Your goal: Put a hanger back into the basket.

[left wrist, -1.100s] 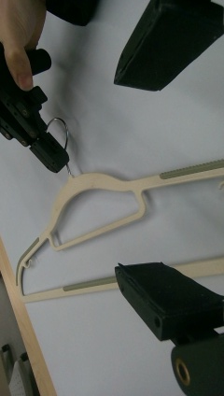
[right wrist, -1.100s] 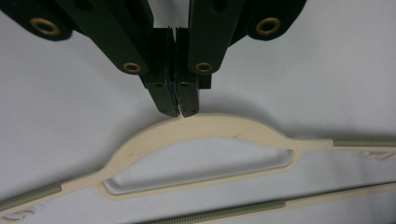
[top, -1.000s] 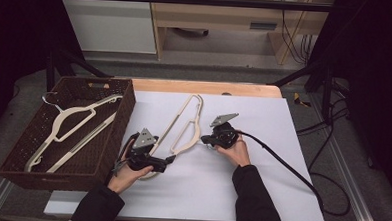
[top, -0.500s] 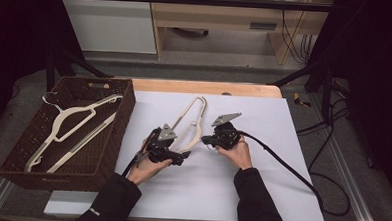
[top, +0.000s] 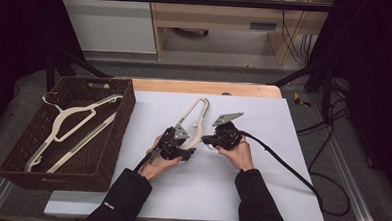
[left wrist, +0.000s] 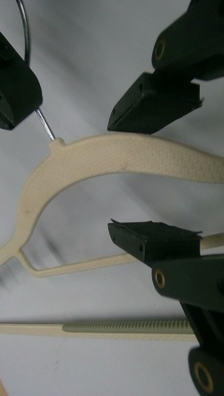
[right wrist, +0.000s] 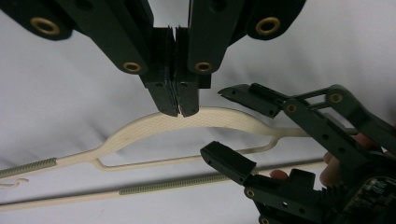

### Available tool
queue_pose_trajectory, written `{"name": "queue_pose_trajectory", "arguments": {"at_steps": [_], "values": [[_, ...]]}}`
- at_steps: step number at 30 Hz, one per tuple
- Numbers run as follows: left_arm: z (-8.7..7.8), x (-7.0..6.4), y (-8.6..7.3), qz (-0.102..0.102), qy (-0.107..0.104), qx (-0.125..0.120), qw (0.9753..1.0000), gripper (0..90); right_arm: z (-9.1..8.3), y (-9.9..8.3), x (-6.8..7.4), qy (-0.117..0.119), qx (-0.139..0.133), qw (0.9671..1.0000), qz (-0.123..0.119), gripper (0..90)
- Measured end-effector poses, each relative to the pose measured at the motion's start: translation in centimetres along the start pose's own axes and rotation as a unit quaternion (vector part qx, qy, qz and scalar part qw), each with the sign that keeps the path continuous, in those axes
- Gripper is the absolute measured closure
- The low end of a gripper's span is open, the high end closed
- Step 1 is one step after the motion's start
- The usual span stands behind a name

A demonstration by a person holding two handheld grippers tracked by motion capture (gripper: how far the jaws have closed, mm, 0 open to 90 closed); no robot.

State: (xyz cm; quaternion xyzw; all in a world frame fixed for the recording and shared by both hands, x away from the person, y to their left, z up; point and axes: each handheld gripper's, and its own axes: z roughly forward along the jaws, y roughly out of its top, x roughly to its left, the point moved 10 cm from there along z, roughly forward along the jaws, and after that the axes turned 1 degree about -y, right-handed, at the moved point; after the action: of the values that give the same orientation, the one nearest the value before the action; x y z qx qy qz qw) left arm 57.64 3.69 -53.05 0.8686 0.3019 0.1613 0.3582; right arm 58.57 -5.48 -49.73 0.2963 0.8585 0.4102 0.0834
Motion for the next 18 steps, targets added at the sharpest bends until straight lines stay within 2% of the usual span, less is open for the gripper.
{"name": "queue_pose_trajectory", "arguments": {"at_steps": [1, 5, 6, 10, 16, 18], "values": [[0.1, 0.0, 0.0, 0.002, 0.001, 0.002, 1.0000, 51.0, 0.0, -0.1, 0.0, 0.001, 0.003, 1.0000, -0.001, 89.5], [0.1, -0.1, -0.1, 0.003, -0.008, 0.007, 0.9999, 57.6, 0.0, -0.1, 0.0, 0.000, 0.005, 1.0000, -0.004, 89.4], [0.0, -0.4, -0.1, 0.007, -0.015, 0.009, 0.9998, 63.8, 0.0, -0.1, 0.1, 0.000, 0.004, 1.0000, -0.006, 89.4], [-0.1, -0.8, 0.0, 0.012, -0.018, 0.010, 0.9997, 71.6, 0.0, -0.1, 0.1, -0.005, 0.006, 1.0000, -0.005, 89.3], [-0.7, -0.9, 0.2, 0.017, -0.014, 0.013, 0.9997, 72.5, -0.6, 0.3, 0.4, -0.008, -0.009, 0.9999, -0.010, 88.7], [-0.9, -0.9, 0.1, 0.019, -0.012, 0.015, 0.9996, 73.0, -1.8, 1.0, 0.9, -0.008, -0.031, 0.9994, -0.015, 82.6]]}}
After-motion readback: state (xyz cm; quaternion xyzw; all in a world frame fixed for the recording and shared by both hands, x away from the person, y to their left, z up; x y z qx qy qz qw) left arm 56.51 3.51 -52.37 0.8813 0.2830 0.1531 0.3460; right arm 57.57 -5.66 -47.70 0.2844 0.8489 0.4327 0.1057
